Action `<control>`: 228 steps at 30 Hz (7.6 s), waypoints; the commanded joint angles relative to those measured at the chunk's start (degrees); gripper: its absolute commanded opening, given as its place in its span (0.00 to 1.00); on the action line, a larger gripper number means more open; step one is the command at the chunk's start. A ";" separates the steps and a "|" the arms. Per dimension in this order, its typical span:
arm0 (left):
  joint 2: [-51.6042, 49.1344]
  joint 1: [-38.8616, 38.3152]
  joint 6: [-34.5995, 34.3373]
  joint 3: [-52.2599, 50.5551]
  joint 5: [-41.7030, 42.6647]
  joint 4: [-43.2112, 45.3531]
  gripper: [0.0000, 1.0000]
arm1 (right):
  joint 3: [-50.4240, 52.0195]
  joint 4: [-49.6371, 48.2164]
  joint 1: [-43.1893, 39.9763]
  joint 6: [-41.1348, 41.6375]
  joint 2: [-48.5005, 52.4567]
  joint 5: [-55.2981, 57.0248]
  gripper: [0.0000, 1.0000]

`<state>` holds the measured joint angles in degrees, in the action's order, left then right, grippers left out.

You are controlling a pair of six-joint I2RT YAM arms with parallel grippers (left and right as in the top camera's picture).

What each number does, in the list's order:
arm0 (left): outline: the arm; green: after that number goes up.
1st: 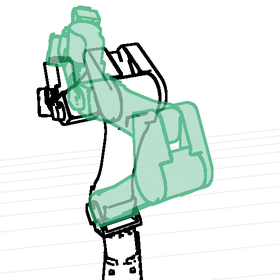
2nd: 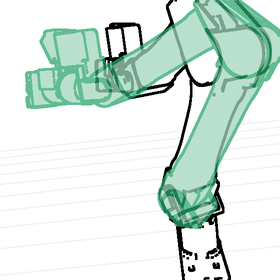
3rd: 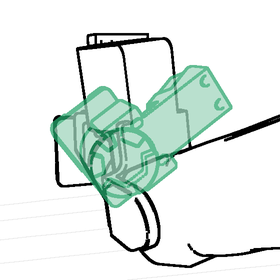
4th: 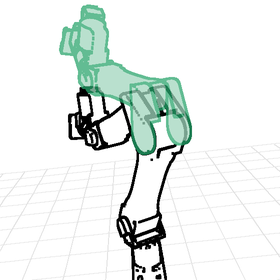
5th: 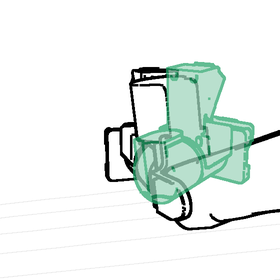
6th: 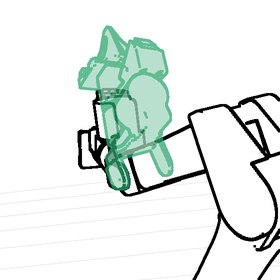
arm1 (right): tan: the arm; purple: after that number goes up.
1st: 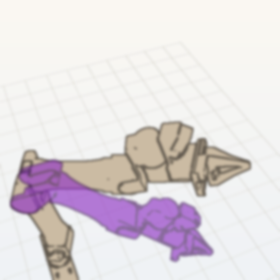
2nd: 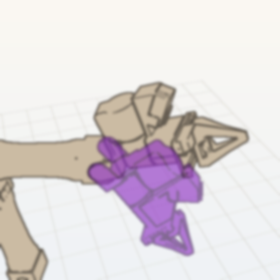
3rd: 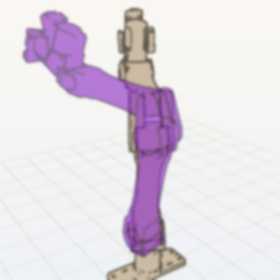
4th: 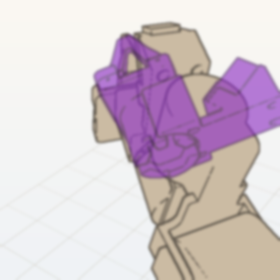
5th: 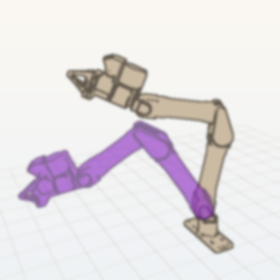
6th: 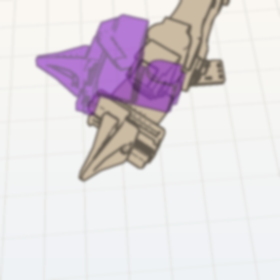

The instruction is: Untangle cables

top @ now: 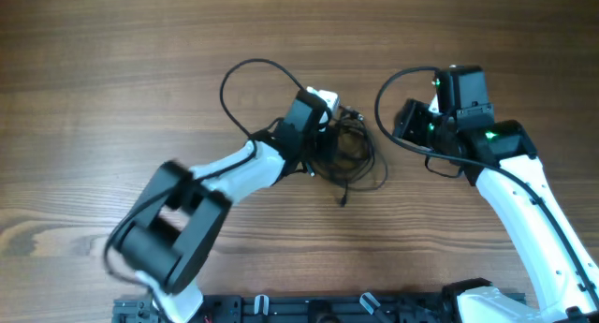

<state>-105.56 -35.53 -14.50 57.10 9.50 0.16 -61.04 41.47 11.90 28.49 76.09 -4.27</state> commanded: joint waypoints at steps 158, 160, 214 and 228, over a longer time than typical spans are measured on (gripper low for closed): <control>30.67 27.43 -13.42 0.02 30.84 -14.51 0.04 | 0.20 -20.11 4.59 -14.62 13.16 -39.50 0.47; 30.67 26.69 -13.42 0.02 31.47 -14.53 0.04 | 0.20 -22.10 5.05 -12.15 13.16 -38.77 0.53; 25.62 23.87 -9.70 0.00 -5.84 -30.62 0.04 | 0.81 -24.15 -1.73 31.36 13.57 -24.13 0.04; 25.62 29.44 -9.75 0.00 -5.60 -30.64 0.04 | 0.81 -16.74 -10.56 25.77 13.57 -22.29 0.04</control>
<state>-79.61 -6.87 -25.50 56.62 6.11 -30.48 -60.40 24.27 2.04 57.08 90.52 -29.67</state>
